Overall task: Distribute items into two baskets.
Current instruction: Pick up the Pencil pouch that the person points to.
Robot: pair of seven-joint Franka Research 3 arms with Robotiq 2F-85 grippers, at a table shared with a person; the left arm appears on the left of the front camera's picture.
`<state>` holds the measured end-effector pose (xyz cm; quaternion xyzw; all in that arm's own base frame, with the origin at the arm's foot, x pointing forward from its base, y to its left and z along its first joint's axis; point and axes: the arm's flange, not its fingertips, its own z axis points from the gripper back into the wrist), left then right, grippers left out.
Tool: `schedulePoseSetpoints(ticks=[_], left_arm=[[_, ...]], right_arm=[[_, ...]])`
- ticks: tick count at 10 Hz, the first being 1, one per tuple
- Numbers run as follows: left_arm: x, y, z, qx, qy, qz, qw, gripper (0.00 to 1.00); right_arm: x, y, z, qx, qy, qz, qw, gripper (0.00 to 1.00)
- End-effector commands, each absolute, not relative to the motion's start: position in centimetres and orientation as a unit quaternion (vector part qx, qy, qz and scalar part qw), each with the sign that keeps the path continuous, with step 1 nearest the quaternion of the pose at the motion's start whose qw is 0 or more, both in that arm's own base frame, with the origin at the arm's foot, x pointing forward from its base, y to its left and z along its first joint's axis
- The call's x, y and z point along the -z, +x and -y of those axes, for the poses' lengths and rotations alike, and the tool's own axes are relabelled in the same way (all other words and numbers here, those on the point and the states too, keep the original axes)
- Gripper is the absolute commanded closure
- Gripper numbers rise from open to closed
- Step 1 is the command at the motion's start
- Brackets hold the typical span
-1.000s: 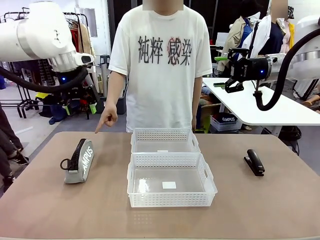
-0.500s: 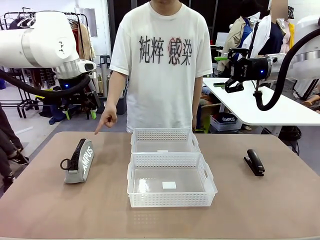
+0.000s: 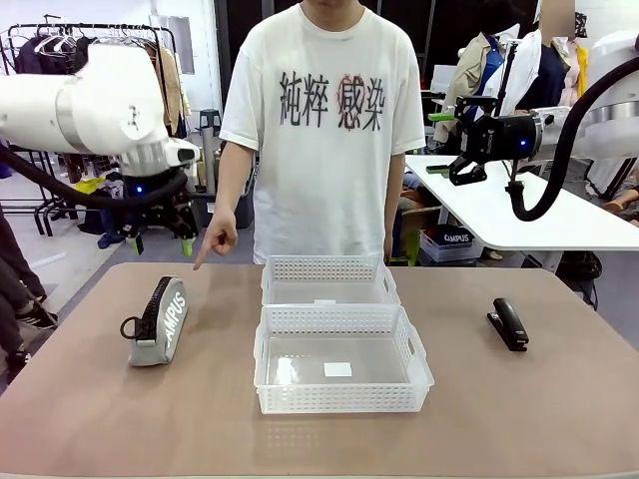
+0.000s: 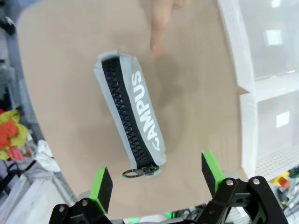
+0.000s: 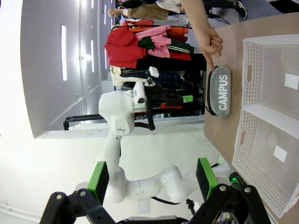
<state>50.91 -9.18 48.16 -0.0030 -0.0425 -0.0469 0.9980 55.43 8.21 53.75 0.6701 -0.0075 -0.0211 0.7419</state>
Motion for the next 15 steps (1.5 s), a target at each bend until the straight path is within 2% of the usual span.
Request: schedulePoseSetpoints(ticks=[1, 6, 10, 15], left_arm=[[-45.4, 50.6, 9.1, 0.018, 0.020, 0.030, 0.999, 0.00], [-39.0, 51.3, 7.3, -0.016, 0.013, -0.032, 0.999, 0.00], [-37.6, 52.3, 7.1, -0.009, 0.007, -0.039, 0.999, 0.02], [-37.9, 52.5, 7.2, -0.020, 0.001, -0.040, 0.999, 1.00]], right_arm=[[-54.1, 55.4, -8.3, 0.022, 0.669, 0.013, 0.742, 0.00], [-54.1, 55.4, -8.3, 0.022, 0.669, 0.013, 0.742, 0.00], [-54.1, 55.4, -8.3, 0.022, 0.669, 0.013, 0.742, 0.00], [-54.1, 55.4, -8.3, 0.022, 0.669, 0.013, 0.742, 0.00]])
